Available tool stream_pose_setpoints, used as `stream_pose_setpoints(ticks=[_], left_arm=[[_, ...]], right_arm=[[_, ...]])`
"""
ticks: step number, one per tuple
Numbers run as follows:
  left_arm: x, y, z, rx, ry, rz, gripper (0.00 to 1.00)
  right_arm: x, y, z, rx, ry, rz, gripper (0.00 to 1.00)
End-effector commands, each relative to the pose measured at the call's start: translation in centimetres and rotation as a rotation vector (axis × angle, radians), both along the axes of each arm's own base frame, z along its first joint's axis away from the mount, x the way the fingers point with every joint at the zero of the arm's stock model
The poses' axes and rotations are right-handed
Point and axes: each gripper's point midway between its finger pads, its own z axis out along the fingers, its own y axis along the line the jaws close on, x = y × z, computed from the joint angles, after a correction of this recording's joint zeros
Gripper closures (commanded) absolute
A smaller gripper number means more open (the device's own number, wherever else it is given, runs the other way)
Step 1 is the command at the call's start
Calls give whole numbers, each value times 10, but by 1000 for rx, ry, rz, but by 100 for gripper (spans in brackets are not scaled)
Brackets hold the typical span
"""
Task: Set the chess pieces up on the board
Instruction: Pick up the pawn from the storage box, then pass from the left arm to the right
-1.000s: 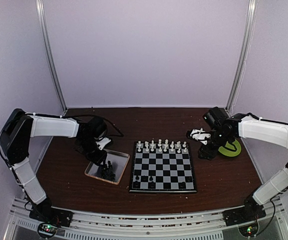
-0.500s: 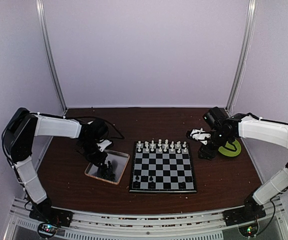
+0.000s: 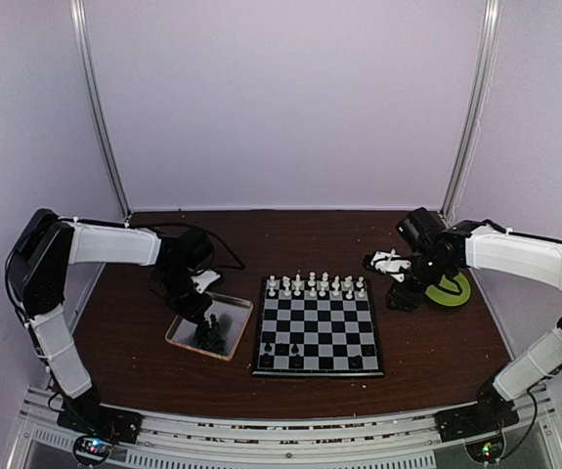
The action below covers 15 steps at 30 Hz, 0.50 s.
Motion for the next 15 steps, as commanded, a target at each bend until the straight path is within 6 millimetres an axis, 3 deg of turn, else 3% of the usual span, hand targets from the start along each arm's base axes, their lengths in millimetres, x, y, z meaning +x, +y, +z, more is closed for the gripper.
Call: stream_pose_setpoints(ticks=[1,7,11,15], left_arm=[[13,-7,56,-23,-87,-46,100],[15,-42,109,-204,-95,-119,100],[2,-81,136,-397,-43,-201,100],[-18,-119,151,-528,24,-310,100]], right_arm=[[1,13,21,77,11,24,42],[-18,41,61,221,21,177,45],[-31,57,93,265,-55,317,45],[-41,77,125,257,-134,449,45]])
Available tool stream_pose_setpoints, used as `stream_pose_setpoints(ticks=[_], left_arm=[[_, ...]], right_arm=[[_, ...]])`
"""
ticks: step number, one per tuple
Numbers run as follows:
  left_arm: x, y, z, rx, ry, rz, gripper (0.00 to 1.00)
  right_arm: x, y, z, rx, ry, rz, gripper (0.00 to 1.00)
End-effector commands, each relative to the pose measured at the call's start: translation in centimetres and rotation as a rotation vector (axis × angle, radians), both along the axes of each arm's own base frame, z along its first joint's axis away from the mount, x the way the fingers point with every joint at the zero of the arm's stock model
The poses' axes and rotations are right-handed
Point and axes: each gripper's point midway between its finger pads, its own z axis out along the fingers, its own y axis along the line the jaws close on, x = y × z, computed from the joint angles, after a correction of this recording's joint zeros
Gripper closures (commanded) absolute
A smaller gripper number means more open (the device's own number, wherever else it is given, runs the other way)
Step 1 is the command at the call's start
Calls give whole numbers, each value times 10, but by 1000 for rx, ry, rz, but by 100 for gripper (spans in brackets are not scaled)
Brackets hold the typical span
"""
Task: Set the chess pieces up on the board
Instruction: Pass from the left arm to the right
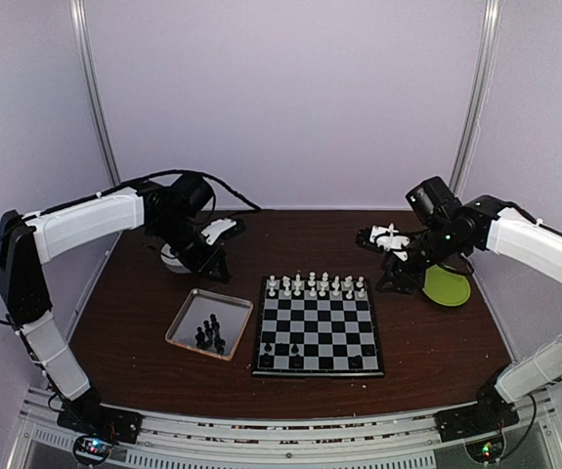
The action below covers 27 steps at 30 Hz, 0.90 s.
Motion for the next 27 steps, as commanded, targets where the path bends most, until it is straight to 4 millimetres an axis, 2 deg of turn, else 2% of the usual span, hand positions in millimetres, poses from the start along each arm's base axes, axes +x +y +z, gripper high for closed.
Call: stream_pose_setpoints(ticks=[1,5,10,17,22,27], left_arm=[[-38,-54,23,-190,101,-198,100],[-65,-91,35,-298,183,-320,100],[-87,-122,50,-403,280,-409,100],[-107,-136,62,-478,379,-455,100],[-118,-142,60,-487,427,-476,100],[-119,-144,57,-483,433,-479,100]], right_arm=[[-18,29,46,34,-120,190,45],[-24,60,61,-2,-241,292,45],[-29,96,57,-90,-344,410,46],[-38,128,37,-182,-387,508,46],[-46,147,36,-163,-399,527,46],[-60,160,33,-152,-405,562,46]])
